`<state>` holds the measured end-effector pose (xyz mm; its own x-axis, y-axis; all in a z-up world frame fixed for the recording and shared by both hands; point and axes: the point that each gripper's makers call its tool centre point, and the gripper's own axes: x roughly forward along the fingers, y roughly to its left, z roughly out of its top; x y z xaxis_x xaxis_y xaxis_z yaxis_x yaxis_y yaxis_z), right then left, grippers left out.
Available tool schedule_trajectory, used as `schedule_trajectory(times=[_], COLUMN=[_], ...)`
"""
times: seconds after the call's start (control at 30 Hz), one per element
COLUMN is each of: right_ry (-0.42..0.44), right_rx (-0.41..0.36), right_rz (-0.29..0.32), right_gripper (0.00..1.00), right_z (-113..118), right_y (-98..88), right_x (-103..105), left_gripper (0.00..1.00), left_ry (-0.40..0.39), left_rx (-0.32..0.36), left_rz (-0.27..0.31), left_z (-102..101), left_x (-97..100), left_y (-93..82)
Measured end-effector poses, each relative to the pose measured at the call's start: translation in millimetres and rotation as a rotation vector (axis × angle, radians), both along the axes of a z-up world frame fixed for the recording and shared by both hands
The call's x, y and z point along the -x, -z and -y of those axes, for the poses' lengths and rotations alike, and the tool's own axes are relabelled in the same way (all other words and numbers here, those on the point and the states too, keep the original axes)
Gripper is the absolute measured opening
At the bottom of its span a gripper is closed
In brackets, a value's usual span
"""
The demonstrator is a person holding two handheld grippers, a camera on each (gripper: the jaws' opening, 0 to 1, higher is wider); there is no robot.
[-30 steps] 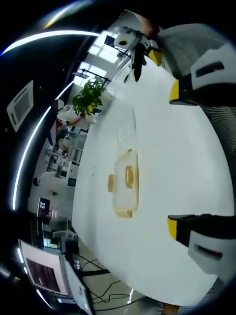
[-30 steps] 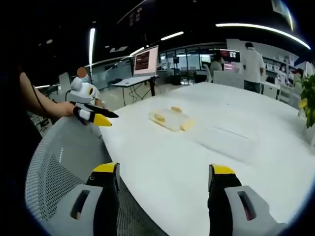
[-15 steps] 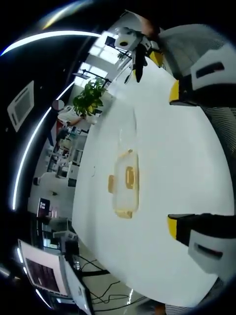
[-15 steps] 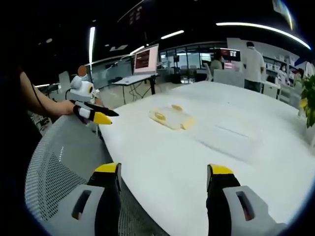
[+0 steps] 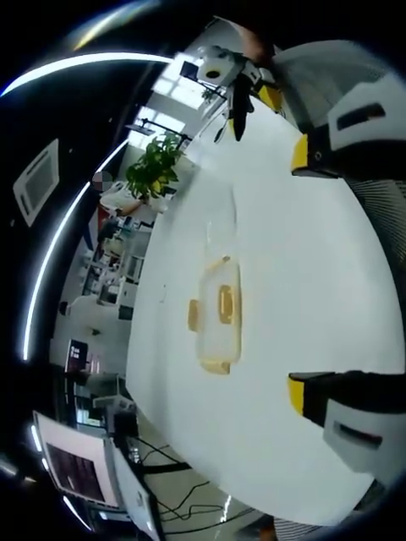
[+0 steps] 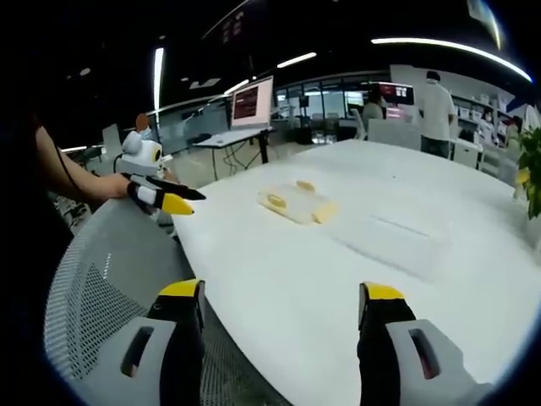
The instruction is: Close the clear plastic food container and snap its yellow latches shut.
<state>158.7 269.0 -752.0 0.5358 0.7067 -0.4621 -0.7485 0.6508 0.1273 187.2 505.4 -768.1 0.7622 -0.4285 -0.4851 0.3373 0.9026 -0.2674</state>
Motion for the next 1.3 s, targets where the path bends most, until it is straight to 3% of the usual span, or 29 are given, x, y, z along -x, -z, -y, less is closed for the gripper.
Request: schedule_trajectory(times=[0.13,0.27,0.37,0.57,0.83,0.97,1.3], right_ry=[-0.007,-0.034,-0.041,-0.048,-0.020,0.000,0.024], right_rx=[-0.015,0.017,0.030,0.042,0.012,0.018,0.020], right_rz=[0.012,0.020,0.020,0.030,0.055,0.043,0.027], right_gripper=[0.77,0.76,0.76,0.73,0.66,0.66,0.67], right_z=[-3,-6,-6,-13,-25,-33,-59], right_y=[-7.8,-6.2,-7.7,-19.3,-34.8,-34.1,-33.6], right_x=[-4,1,0,-5,-32,-45,-62], left_gripper=[0.93,0.89,0.86,0.82,0.80,0.77,0.74], left_ry=[0.022,0.065,0.085,0.140,0.230,0.250,0.368], left_rx=[-0.027,-0.051,-0.042,-0.045,-0.055,-0.012,-0.022], left_rz=[0.042,0.020,0.032,0.030,0.028,0.026,0.007], left_z=[1,2,7,9,2,-2,-10], left_x=[-4.5,-1.7,-1.7,-8.5,-23.9,-32.9,-50.7], left_y=[-9.2,-4.0,-9.6,-7.9,-11.6,-15.5,-13.1])
